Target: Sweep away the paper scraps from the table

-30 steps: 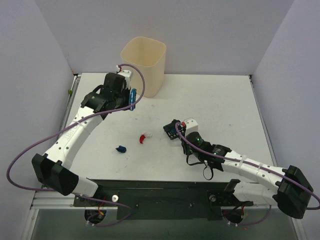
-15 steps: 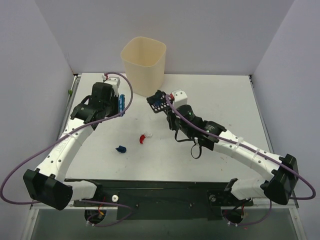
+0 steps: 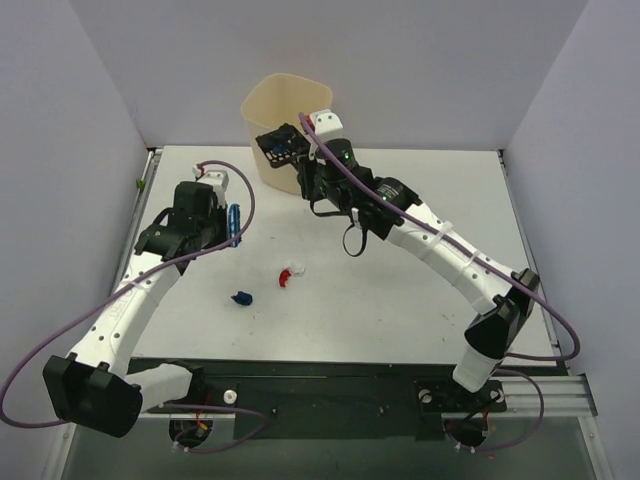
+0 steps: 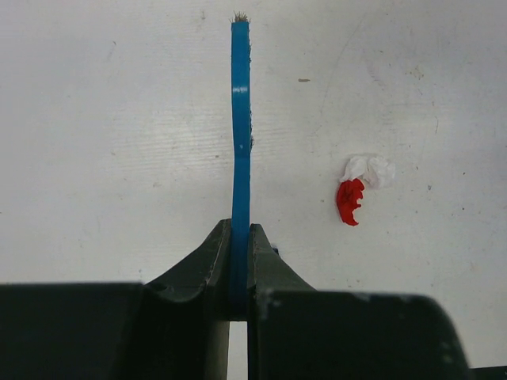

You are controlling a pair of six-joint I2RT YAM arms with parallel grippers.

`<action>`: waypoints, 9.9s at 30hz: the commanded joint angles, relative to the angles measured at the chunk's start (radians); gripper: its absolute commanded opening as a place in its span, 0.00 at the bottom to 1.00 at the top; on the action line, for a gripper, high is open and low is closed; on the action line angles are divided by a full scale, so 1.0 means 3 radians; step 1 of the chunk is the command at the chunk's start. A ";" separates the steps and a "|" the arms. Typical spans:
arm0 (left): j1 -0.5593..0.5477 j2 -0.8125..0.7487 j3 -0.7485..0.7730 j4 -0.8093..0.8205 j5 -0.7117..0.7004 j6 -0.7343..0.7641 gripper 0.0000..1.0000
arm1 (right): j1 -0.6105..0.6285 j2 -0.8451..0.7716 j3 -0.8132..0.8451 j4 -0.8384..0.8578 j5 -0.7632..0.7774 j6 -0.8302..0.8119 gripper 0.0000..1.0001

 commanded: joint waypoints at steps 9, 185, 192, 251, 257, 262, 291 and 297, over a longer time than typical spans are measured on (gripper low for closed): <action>0.0025 -0.0098 -0.0135 0.0312 0.0232 0.0028 0.00 | -0.0428 0.0814 0.1337 -0.0137 -0.0303 0.0264 0.00; -0.1018 0.2135 0.2140 -0.1381 -0.0468 0.0502 0.00 | 0.0016 -0.2514 -0.3341 -0.0407 -0.0232 0.0432 0.00; -0.1074 0.2468 0.2396 -0.1376 -0.0448 0.0912 0.00 | 0.0804 -0.2514 -0.3396 -0.0663 0.0197 0.0785 0.00; -0.1755 0.2888 0.2606 -0.2061 0.0825 0.0841 0.00 | 0.0845 -0.1174 -0.3116 -0.0065 0.0228 0.1000 0.00; -0.1729 0.2755 0.2652 -0.2015 0.0688 0.0703 0.00 | 0.0947 -0.1225 -0.3238 0.0078 0.0325 0.0918 0.00; -0.1642 0.2591 0.2652 -0.1897 0.0621 0.0514 0.00 | 0.1024 -0.1368 -0.3529 0.0420 0.0545 0.0837 0.00; -0.0052 0.0367 0.0500 -0.0440 -0.0023 -0.0356 0.00 | 0.1107 -0.1726 -0.3311 0.0856 0.1114 0.0535 0.00; -0.0001 0.0019 -0.0043 -0.0195 -0.0049 -0.0330 0.00 | 0.0856 -0.1517 -0.2504 0.0381 0.0919 0.0361 0.00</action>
